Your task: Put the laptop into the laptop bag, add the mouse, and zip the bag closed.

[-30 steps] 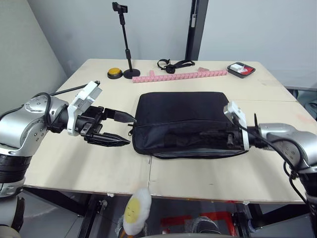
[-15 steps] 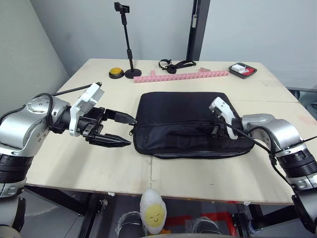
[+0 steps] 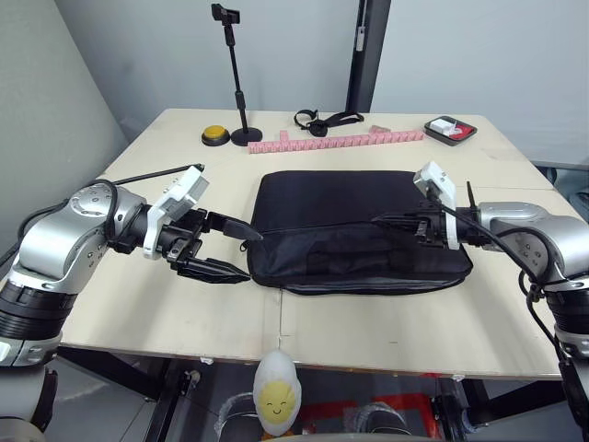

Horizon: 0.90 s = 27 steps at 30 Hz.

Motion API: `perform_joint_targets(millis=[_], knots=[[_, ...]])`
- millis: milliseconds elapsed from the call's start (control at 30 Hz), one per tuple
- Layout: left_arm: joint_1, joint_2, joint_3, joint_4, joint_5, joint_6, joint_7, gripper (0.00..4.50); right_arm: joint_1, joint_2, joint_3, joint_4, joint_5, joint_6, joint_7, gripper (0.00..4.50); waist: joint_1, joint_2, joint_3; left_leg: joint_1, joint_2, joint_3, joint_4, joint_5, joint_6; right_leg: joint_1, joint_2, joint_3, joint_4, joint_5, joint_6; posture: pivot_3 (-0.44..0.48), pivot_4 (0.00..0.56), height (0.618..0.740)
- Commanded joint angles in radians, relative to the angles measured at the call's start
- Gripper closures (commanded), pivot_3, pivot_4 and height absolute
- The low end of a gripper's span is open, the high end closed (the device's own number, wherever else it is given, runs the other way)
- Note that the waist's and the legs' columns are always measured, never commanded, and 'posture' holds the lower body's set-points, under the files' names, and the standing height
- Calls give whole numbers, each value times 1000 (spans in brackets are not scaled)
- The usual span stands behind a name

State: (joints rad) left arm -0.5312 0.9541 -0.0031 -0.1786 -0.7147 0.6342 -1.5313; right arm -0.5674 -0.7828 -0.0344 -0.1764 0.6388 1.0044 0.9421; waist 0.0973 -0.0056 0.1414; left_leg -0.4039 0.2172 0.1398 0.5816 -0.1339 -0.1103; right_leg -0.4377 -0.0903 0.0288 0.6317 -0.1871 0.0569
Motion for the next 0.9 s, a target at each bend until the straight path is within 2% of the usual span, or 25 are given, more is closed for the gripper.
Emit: perform_joint_targets(millis=[33,267,367,500,667,767,900], knots=[[-17,1,0,-1,3,-14,-23,848,-5,-28,-59,-40,33,3,4,4500,0,0,0,0,0,0,0,0,0,0,0,0,0,0,0,0,150,739],[-15,1,-24,20,43,-47,-44,848,70,-82,-125,-138,129,29,50,4500,5,0,0,0,0,0,0,0,0,0,0,0,-1,0,0,0,150,739],[0,-2,-59,54,119,-128,-54,848,121,-119,-157,-199,183,36,82,4500,8,0,0,0,0,0,0,0,0,0,0,0,-1,0,0,0,150,739],[43,19,-121,142,265,-363,-83,848,177,-175,-245,-277,295,72,115,4500,6,0,0,1,0,0,0,0,0,1,0,1,-1,0,0,0,150,739],[106,-56,-174,179,335,-589,-83,848,262,-251,-377,-382,450,127,122,4500,12,0,0,0,0,0,-1,0,0,1,0,0,-2,0,0,0,150,739],[127,-73,-222,197,355,-688,-83,848,293,-280,-415,-409,508,140,109,4500,13,0,0,1,0,0,-1,0,1,2,0,0,-2,0,0,0,150,739],[68,-173,-367,388,465,-949,-83,848,272,-301,-397,-383,521,131,66,4500,13,1,-1,5,0,1,0,0,1,4,-1,1,-1,0,0,0,150,739]])
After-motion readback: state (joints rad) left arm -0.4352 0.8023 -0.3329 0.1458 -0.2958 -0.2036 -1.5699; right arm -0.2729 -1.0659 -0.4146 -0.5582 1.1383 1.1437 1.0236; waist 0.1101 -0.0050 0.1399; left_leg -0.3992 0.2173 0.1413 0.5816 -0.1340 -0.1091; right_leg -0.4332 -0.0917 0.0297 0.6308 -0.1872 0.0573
